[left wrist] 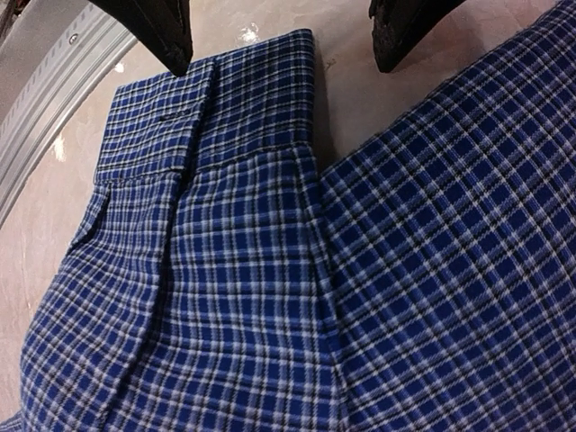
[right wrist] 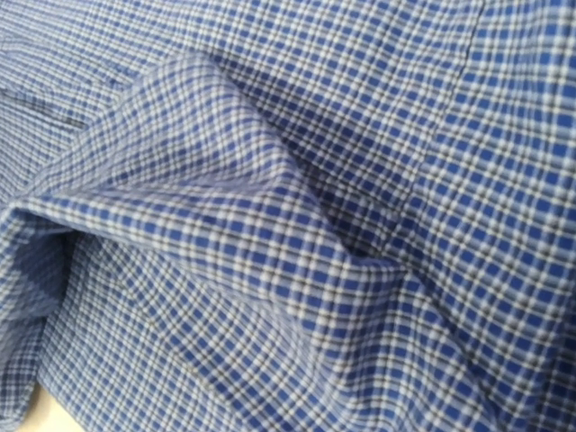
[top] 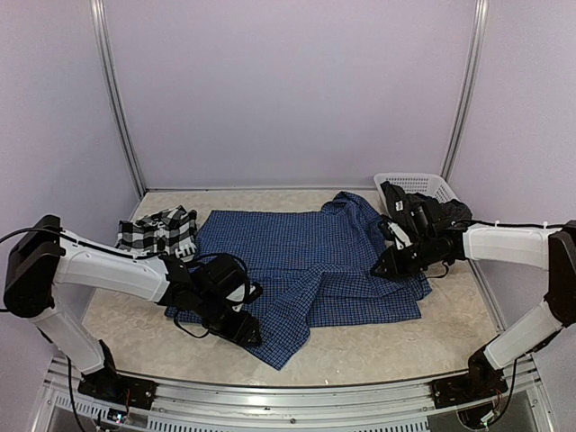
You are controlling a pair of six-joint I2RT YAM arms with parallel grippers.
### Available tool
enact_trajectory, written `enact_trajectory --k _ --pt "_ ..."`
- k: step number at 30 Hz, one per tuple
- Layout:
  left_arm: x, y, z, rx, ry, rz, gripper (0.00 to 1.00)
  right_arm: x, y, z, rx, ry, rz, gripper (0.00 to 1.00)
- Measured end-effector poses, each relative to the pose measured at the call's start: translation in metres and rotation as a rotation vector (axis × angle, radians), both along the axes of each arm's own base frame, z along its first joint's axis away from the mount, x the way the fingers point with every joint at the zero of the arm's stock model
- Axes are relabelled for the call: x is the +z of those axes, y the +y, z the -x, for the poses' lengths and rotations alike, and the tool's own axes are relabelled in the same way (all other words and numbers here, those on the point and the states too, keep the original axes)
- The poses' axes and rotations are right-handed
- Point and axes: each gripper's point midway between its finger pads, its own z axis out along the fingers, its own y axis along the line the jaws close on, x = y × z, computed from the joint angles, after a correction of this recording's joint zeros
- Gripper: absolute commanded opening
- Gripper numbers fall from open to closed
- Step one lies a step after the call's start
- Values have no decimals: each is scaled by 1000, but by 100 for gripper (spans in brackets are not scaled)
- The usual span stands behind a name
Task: Fold and stack the long sleeve shirts
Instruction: Smooth out the 1/3-folded shirt at the center of the board.
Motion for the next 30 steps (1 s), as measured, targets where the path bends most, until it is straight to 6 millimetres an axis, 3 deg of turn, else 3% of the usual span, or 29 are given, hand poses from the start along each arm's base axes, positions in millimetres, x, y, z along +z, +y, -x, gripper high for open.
enact_trajectory --k 8,12,18,24,30 --pt "-4 -2 -3 61 -8 15 53 -3 2 0 16 2 -4 27" --pt "-6 -14 2 48 -47 10 45 -2 4 0 30 1 -4 27" --pt "-10 -41 9 37 -116 2 25 5 11 -7 53 -8 -20 27" --pt "-13 -44 3 54 -163 -38 0 6 12 -6 61 -7 -26 27" --pt "-12 -33 1 19 -186 -124 0 6 12 -6 62 -7 -26 27"
